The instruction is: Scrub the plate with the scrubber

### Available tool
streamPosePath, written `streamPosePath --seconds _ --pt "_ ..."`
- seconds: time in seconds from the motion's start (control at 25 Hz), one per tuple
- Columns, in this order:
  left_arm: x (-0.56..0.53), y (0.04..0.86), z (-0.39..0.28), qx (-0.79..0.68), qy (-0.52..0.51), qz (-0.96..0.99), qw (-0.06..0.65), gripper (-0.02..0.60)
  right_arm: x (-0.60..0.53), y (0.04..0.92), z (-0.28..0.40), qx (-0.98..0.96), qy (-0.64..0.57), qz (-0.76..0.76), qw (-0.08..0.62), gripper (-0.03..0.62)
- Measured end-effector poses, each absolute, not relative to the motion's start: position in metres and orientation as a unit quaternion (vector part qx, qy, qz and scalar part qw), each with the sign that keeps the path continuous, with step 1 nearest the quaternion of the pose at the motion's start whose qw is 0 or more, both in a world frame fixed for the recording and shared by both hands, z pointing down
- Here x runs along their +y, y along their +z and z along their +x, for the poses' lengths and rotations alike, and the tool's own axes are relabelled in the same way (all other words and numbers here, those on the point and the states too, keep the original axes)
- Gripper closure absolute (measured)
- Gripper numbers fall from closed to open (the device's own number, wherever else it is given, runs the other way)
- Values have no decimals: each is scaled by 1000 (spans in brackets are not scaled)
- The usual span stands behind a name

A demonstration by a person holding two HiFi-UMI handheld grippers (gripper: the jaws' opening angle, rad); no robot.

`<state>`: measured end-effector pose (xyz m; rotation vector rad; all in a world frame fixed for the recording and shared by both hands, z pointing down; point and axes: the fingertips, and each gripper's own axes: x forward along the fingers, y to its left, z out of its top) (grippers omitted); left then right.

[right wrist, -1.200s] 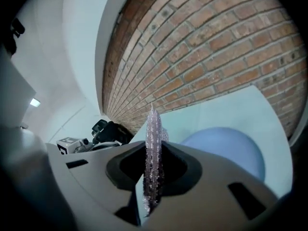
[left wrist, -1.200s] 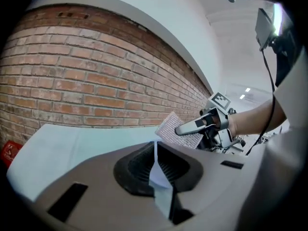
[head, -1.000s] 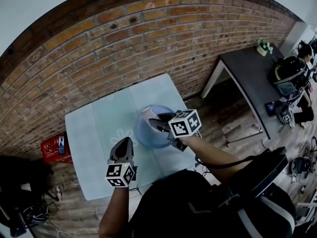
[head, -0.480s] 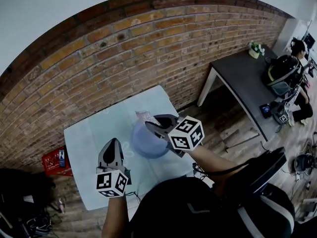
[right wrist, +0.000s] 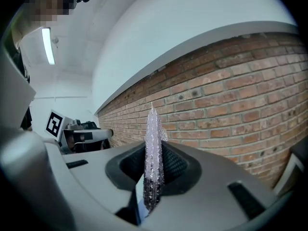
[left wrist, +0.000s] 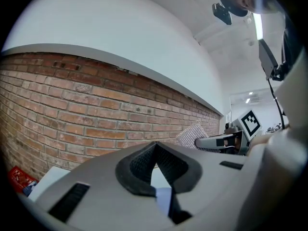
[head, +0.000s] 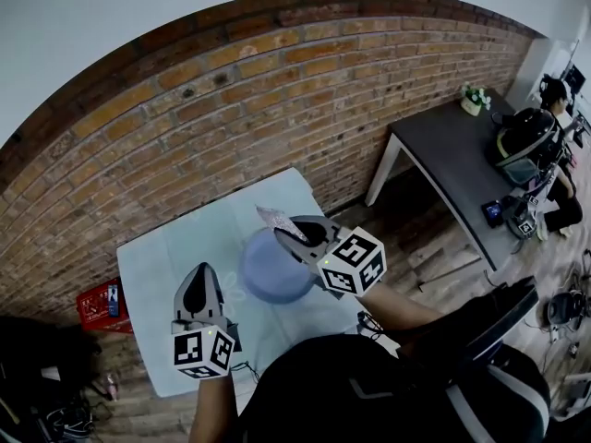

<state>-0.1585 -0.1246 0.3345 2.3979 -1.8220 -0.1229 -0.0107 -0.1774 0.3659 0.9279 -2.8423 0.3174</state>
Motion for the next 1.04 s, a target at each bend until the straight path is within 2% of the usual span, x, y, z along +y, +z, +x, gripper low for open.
streamPosePath --seconds 0.32,1.04 --pt "-123 327 -152 -611 -43 789 53 574 -178 352 -7 -944 61 316 65 526" --pt "-118 316 -146 -623 -46 780 33 574 -175 347 14 -939 58 335 45 526"
